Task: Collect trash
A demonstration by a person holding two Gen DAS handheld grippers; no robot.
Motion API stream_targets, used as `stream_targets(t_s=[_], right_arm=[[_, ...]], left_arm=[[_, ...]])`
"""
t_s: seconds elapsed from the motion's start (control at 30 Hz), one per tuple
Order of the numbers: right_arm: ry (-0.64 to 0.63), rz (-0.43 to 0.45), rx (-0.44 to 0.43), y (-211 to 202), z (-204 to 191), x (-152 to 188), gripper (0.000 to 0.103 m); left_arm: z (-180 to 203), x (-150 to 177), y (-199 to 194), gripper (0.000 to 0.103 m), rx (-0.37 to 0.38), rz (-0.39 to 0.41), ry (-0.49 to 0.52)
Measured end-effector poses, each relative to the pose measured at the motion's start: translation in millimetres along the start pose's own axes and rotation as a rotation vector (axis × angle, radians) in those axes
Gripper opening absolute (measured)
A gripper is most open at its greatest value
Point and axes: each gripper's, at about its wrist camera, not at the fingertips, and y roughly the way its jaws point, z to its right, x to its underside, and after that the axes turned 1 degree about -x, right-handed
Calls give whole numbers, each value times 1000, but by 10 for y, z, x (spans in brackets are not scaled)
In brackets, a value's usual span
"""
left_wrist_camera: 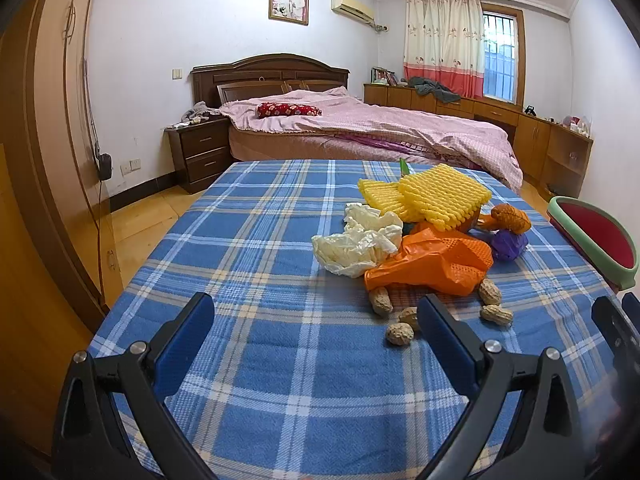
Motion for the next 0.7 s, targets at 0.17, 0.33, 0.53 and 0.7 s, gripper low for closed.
stream_targets(t_s=[0.17,0.33,0.53,0.7], right_arm=[[0,-1,-1,1,2,-4,103],[1,-1,-2,-3,9,-5,103],[1,-1,-2,-3,11,-6,103],[1,-1,-2,-3,12,-8,103]], left_arm=[[-7,-3,3,100,1,-1,-2],[-15,-3,8,100,3,-2,-3],[-23,-6,11,100,3,-3,-5],[-26,-8,10,100,4,-3,-6]])
